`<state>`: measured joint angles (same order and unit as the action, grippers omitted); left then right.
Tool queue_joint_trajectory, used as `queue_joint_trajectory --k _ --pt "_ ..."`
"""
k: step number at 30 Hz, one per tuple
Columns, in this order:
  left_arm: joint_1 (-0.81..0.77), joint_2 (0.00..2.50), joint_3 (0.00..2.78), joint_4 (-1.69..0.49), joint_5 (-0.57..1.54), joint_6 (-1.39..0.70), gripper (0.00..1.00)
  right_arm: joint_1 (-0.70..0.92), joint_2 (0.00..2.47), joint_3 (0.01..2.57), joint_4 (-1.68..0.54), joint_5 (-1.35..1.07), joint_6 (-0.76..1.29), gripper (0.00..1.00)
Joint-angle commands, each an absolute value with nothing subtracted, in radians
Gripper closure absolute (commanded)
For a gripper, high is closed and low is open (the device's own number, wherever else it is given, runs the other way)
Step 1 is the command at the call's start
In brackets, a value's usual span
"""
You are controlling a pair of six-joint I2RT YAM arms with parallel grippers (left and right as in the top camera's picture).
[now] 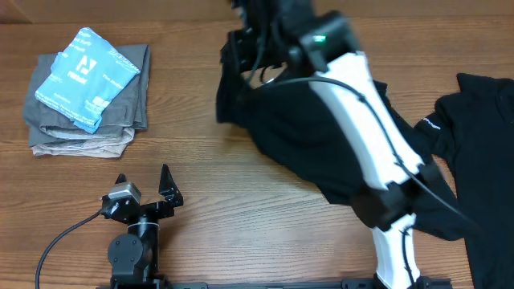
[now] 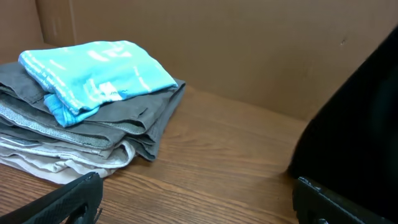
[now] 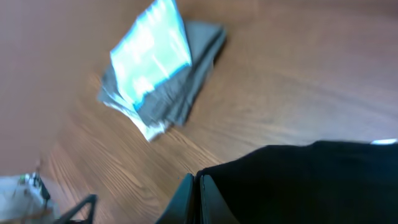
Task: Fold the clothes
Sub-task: 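Lift and drag the black T-shirt leftward to spread it on the table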
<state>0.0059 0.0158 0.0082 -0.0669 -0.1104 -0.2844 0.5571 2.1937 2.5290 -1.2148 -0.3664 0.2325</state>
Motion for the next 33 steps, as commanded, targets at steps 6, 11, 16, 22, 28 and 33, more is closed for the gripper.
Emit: queue_joint_trajectory --k 6,11,16,22,28,33 --pt "0.000 0.004 0.005 -0.063 -0.130 -0.266 0.00 0.585 2.302 2.538 -1.210 -0.369 0.237 0.96" --pt "0.000 0.004 0.005 -0.063 -0.130 -0.266 0.00 0.609 2.329 2.537 -1.216 -0.368 0.236 0.96" --pt "0.000 0.004 0.005 -0.063 -0.130 -0.266 0.00 0.627 2.331 2.537 -1.214 -0.368 0.236 0.96" --pt "0.000 0.004 0.005 -0.063 -0.130 -0.266 0.00 0.627 2.331 2.537 -1.222 -0.368 0.236 0.96" --pt "0.000 0.004 0.005 -0.063 -0.130 -0.266 0.00 0.628 2.334 2.537 -1.214 -0.368 0.237 0.96" --pt "-0.006 0.015 0.005 -0.063 -0.130 -0.266 0.00 0.628 2.355 2.522 -1.190 -0.368 0.237 0.96"
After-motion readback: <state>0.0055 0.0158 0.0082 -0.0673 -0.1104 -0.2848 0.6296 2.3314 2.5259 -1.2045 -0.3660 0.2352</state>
